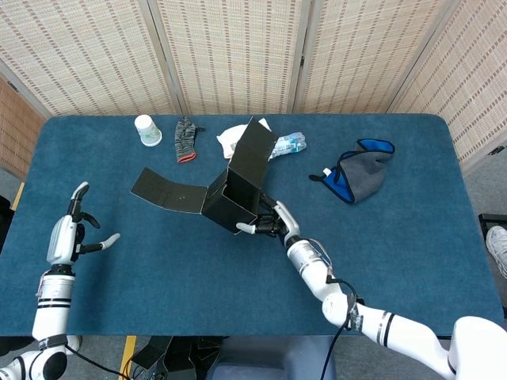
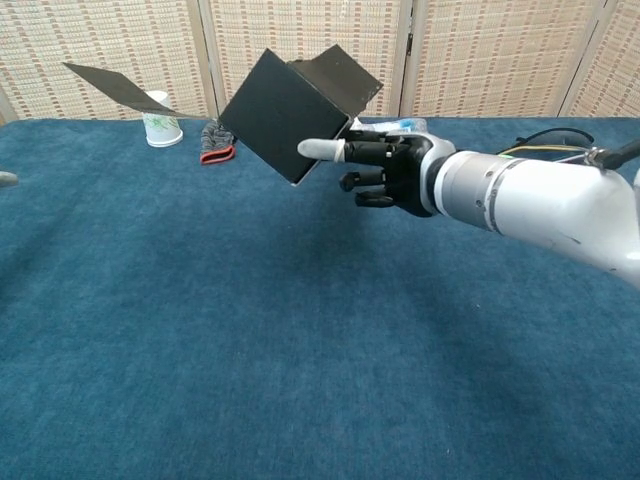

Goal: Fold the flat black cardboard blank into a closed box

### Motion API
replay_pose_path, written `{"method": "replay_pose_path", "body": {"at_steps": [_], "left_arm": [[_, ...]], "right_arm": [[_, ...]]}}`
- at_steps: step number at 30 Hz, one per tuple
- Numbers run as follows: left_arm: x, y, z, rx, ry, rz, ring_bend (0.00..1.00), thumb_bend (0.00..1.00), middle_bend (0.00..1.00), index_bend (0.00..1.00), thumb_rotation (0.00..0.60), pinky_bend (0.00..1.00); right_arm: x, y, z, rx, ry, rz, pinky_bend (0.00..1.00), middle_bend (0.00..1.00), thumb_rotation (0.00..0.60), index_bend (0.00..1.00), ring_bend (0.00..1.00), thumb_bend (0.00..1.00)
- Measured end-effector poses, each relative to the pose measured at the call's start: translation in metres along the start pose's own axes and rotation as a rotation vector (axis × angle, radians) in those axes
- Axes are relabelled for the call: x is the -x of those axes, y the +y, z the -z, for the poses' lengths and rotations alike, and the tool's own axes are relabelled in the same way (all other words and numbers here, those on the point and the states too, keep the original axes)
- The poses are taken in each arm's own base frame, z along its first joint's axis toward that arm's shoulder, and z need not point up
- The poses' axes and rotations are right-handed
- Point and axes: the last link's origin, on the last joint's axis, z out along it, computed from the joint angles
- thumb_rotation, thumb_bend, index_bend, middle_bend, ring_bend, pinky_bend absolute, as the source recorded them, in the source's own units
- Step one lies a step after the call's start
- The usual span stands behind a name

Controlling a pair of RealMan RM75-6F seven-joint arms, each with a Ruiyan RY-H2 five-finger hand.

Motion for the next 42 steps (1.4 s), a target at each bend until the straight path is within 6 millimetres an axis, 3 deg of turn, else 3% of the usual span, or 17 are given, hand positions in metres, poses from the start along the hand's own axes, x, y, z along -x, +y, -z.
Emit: {"method": "replay_pose_path", "body": {"at_steps": [6, 12, 33, 38, 42], "left_arm": [[0.035, 0.014, -0.006, 0.020, -0.046, 0.130, 0.54, 0.09, 0.00, 0.00, 0.600, 0.90], [0.054, 0.038, -0.015, 0.096, -0.045, 0.171, 0.52, 0.08, 0.00, 0.00, 0.600, 0.90], [0.067, 0.090, -0.026, 0.274, 0.017, 0.262, 0.47, 0.06, 0.00, 0.00, 0.600, 0.91], [0.063, 0.094, -0.029, 0.277, 0.056, 0.274, 0.45, 0.06, 0.00, 0.00, 0.600, 0.91], [0.061, 0.095, -0.030, 0.265, 0.072, 0.260, 0.38, 0.06, 0.00, 0.00, 0.600, 0.89]], "right_arm": [[0.001, 0.004, 0.004, 0.026, -0.064, -0.093, 1.00, 0.40, 0.600, 0.32, 0.73, 0.21], [0.004, 0.011, 0.007, 0.022, -0.091, -0.102, 1.00, 0.40, 0.600, 0.32, 0.73, 0.21], [0.011, 0.023, 0.016, 0.018, -0.126, -0.093, 1.00, 0.40, 0.600, 0.32, 0.75, 0.21], [0.011, 0.022, 0.017, 0.008, -0.128, -0.094, 1.00, 0.40, 0.600, 0.32, 0.75, 0.21], [0.011, 0.022, 0.017, 0.000, -0.126, -0.093, 1.00, 0.40, 0.600, 0.32, 0.75, 0.21]]}}
